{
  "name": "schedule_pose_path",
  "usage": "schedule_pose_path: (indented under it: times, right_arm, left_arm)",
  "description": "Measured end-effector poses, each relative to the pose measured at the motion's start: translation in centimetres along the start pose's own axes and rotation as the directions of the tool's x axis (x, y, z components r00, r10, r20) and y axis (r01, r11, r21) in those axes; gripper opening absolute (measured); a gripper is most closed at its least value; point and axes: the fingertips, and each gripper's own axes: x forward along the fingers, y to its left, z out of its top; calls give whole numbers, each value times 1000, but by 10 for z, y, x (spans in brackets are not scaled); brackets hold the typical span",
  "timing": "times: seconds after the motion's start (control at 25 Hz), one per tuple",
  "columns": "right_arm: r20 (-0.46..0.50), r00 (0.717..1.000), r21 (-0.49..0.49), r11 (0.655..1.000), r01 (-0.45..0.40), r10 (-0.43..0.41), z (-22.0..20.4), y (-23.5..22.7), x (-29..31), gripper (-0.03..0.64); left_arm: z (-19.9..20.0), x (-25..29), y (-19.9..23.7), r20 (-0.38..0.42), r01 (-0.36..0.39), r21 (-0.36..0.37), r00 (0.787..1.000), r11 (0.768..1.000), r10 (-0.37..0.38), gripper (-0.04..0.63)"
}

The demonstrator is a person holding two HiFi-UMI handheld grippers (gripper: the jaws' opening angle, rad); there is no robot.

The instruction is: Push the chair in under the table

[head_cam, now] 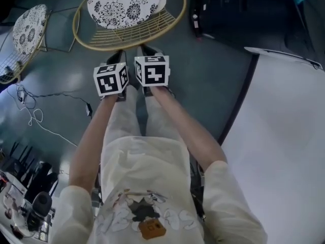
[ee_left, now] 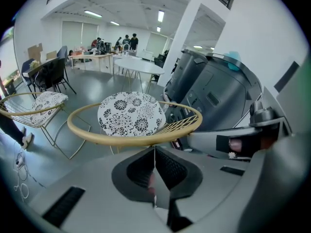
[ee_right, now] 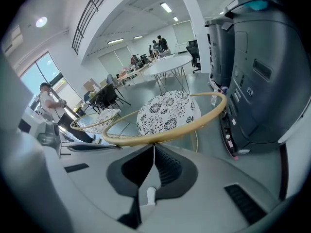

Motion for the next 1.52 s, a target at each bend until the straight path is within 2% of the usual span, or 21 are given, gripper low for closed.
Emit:
schedule_pose_path:
  times: [0.16,0.36,0.76,1.0,1.4,1.52]
  right_arm:
    - [20,1000,12,1000,3,-4,-10,-2,-7,11]
    - [29,1000,12,1000,8,-8,5,-8,-3,9]
    - [32,999,0,1000,-20,20,28,-1,19,11]
    - [42,998,-3,999,-47,47,23,7,24,11]
    - [37,997,14,998,-64,63,62,39,54,9]
    - [41,998,26,998,-54,53,71,39,58,11]
  left_arm:
    - [-9,-5,-6,7,-1,18,1000,1000,0,12]
    - [5,3,-8,13,-3,15,1000,1000,3,11]
    - [29,15,12,18,-15,24,1000,1000,15,11]
    - [27,14,22,17,-35,45,999,998,34,11]
    - [71,18,67,8,-60,29,998,998,60,12]
    - [79,22,71,1,-58,48,998,997,58,12]
